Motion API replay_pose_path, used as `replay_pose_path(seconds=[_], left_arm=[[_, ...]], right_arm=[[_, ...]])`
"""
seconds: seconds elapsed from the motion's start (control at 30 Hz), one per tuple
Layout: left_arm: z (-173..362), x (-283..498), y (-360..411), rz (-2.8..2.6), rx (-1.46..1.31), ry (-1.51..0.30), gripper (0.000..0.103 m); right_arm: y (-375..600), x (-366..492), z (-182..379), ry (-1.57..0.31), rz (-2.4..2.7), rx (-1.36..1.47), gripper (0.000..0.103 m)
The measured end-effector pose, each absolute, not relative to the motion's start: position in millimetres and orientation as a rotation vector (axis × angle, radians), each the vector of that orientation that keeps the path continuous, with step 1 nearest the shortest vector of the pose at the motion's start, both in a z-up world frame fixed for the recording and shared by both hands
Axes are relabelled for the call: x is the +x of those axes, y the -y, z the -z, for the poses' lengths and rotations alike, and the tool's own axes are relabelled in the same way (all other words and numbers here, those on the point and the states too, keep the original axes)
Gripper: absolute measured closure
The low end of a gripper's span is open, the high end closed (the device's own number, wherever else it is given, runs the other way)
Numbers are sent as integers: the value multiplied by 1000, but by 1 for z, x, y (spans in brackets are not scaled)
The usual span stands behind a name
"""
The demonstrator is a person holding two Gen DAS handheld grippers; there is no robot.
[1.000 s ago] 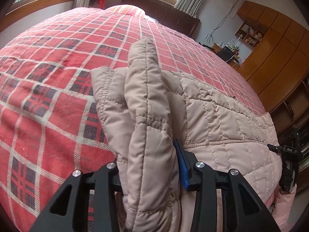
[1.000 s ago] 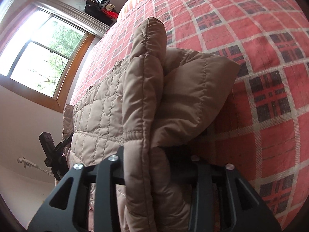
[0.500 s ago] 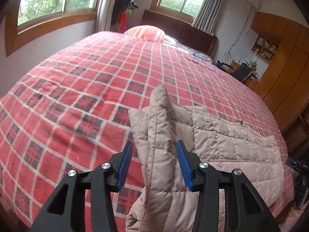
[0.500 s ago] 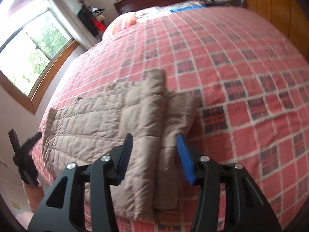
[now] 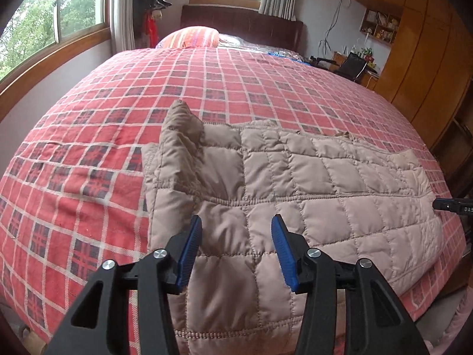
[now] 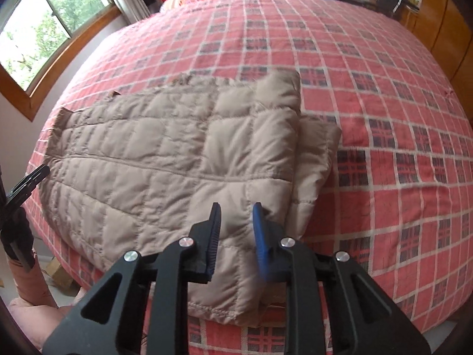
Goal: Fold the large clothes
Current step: 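Pinch the jacket fold with the right gripper and hold it down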
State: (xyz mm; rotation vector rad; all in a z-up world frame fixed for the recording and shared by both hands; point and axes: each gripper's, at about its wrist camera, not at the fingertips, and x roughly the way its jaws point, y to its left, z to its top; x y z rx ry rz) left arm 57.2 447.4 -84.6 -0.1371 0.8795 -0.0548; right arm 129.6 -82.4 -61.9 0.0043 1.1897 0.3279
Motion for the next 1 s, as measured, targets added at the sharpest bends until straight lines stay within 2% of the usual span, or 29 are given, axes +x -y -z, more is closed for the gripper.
replay_pose_path(seconds=[0.27,0.93,1.0], left_arm=[[107,62,-449,42,-124,-905,54],[107,52,-441,7,-70,-862,52],[106,50,-441,7,-69,-860,52]], right_arm=[[80,141,110,-1264,-331,33,88],[76,137,106,-1254,-281,41,89],[73,137,96,-1245,-274,32,85]])
